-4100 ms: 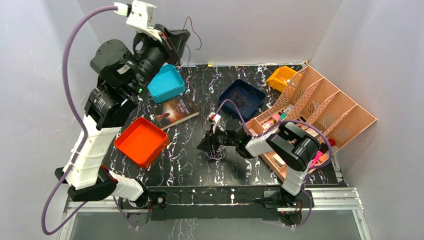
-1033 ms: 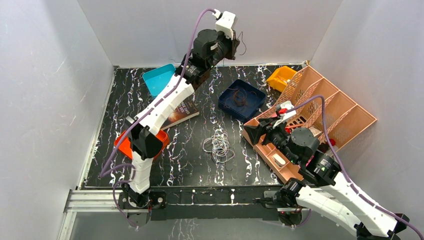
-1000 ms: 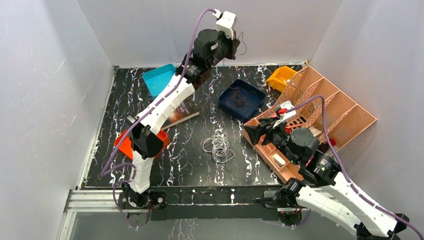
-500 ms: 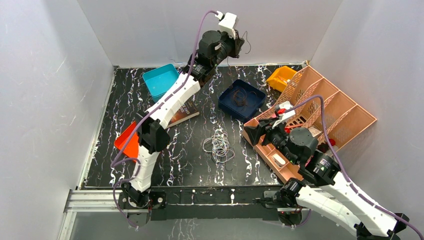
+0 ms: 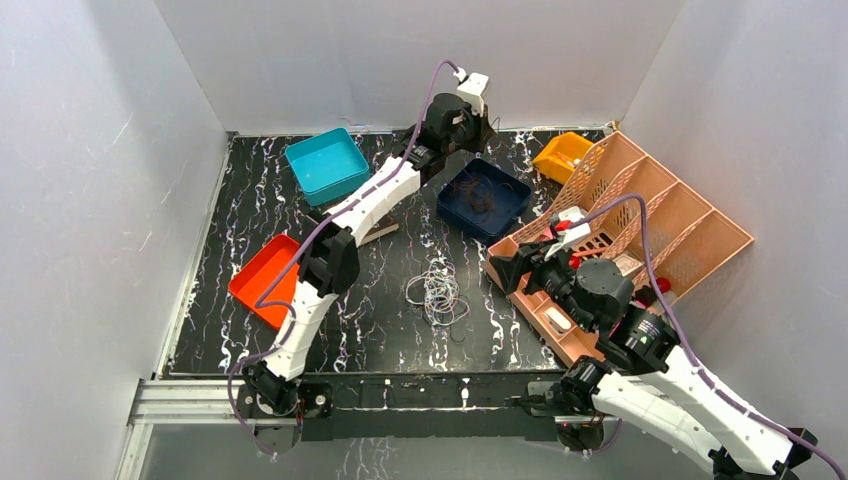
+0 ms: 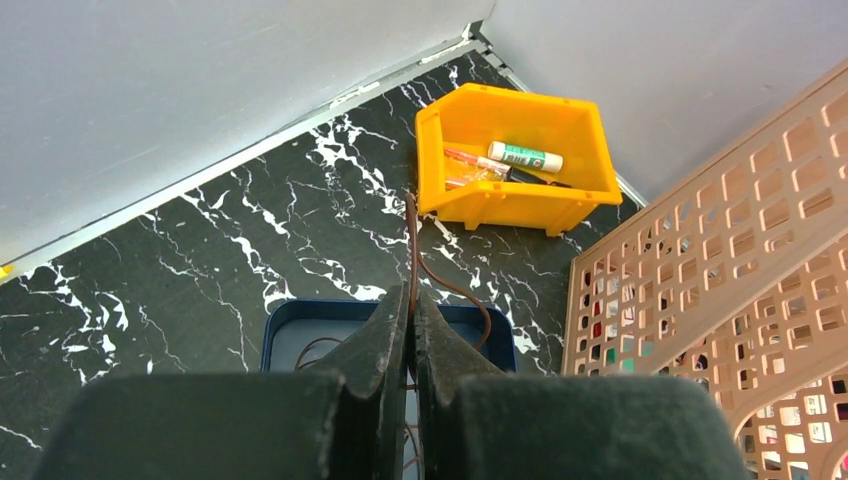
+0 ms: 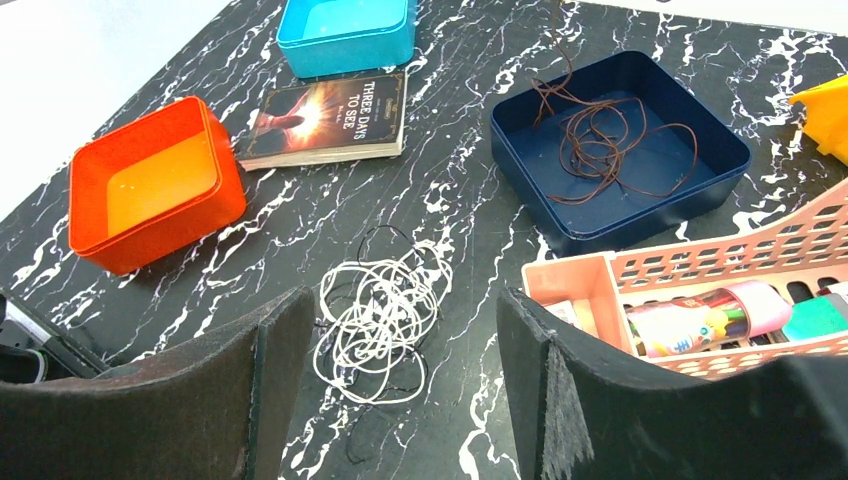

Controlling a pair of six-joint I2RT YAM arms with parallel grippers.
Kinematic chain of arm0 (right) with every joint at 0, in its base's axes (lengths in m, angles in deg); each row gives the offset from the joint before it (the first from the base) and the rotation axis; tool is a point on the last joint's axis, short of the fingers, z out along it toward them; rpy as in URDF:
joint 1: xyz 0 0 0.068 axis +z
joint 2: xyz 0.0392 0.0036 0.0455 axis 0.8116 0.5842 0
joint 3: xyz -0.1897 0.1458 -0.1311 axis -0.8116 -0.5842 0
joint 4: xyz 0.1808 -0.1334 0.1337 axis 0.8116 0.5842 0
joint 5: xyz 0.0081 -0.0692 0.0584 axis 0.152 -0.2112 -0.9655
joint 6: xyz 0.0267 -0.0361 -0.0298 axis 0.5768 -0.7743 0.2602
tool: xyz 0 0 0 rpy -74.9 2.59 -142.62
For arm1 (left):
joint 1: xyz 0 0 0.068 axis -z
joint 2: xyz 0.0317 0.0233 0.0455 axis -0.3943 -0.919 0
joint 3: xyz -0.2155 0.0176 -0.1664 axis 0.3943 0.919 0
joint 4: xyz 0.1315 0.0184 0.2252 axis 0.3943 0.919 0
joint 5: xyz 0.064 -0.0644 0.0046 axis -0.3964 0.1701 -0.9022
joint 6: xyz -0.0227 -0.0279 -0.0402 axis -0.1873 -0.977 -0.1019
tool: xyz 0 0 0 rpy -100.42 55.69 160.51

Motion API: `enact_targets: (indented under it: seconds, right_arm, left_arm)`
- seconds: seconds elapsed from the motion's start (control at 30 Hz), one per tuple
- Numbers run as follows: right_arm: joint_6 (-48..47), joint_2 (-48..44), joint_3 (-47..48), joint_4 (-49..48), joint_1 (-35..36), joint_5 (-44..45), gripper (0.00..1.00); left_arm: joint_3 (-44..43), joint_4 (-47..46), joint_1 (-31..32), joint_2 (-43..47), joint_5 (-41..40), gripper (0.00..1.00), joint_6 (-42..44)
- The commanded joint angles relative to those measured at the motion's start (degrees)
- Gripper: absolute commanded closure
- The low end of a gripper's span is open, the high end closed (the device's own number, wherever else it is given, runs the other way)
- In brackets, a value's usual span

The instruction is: Untangle the cables

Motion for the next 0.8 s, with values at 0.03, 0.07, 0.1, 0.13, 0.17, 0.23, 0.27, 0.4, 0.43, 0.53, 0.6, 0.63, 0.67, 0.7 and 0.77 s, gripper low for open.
enact_targets:
  seconds: [0.03, 0.07, 0.1, 0.13, 0.17, 0.23, 0.27, 0.4, 0.43, 0.53, 0.6, 0.63, 0.67, 0.7, 0.77]
  right_arm:
    - [0.47, -0.62, 0.10, -1.15, 0.19, 1.37, 0.25]
    - [0.53, -0.61, 0.10, -1.15, 0.15, 1.31, 0.25]
    - [0.53, -0.61, 0.10, -1.15, 0.16, 1.30, 0.25]
    - [0.57, -0.59, 0.03, -1.15, 0.18, 1.32, 0.25]
    - [0.65, -0.58, 0.02, -1.15, 0.14, 1.22, 0.25]
    - [0.74, -0.56, 0.02, -1.10, 0.14, 1.08, 0.25]
    - [0.77, -0.57, 0.01, -1.07, 0.13, 0.95, 0.25]
    - [0.91, -0.58, 0.01, -0.76, 0.18, 0.85, 0.25]
    - [0.91, -0.52, 0.01, -0.67, 0.17, 0.86, 0.25]
    - [1.14, -0.66, -0.16, -0.69, 0.18, 0.86, 0.25]
    - [1.23, -0.58, -0.23, -0.76, 0.18, 0.74, 0.25]
    - [1.31, -0.49, -0.29, -0.79, 0.19, 0.69, 0.25]
    - [1.36, -0.42, -0.32, -0.83, 0.14, 0.59, 0.25]
    - [1.40, -0.29, -0.34, -0.95, 0.16, 0.45, 0.25]
    - [1.55, -0.17, -0.38, -1.10, 0.17, 0.09, 0.25]
  left_arm:
    - [-1.80, -2.02, -0.34, 3.80, 1.40, 1.00, -0.77]
    - [-1.99, -2.02, -0.31, 3.51, 1.51, 1.00, -1.01]
    - [-2.37, -1.93, -0.34, 3.07, 1.72, 1.00, -1.32]
    - [-3.04, -1.70, -0.37, 2.54, 2.05, 1.00, -1.54]
    - [-3.81, -1.30, -0.36, 1.76, 2.32, 1.00, -1.80]
    - [-4.57, -0.74, -0.36, 0.32, 2.71, 1.00, -2.17]
    - [-4.65, -0.66, -0.37, -0.35, 2.76, 1.00, -2.26]
    - [-4.48, -0.01, -0.35, -3.10, 3.47, 1.00, -3.04]
    - [-4.54, 0.19, -0.36, -3.85, 3.69, 1.00, -3.17]
    - [-4.49, 0.97, -0.36, -5.94, 4.08, 1.00, -3.39]
    - [-4.37, 1.52, -0.36, -7.38, 4.11, 1.00, -3.24]
    - [-4.33, 1.79, -0.36, -7.92, 4.22, 1.00, -3.13]
    - [-4.26, 2.13, -0.36, -8.45, 4.18, 1.00, -2.91]
    - [-4.26, 2.44, -0.36, -8.96, 4.02, 1.00, -2.73]
    - [-4.25, 3.13, -0.36, -9.74, 3.56, 1.00, -2.29]
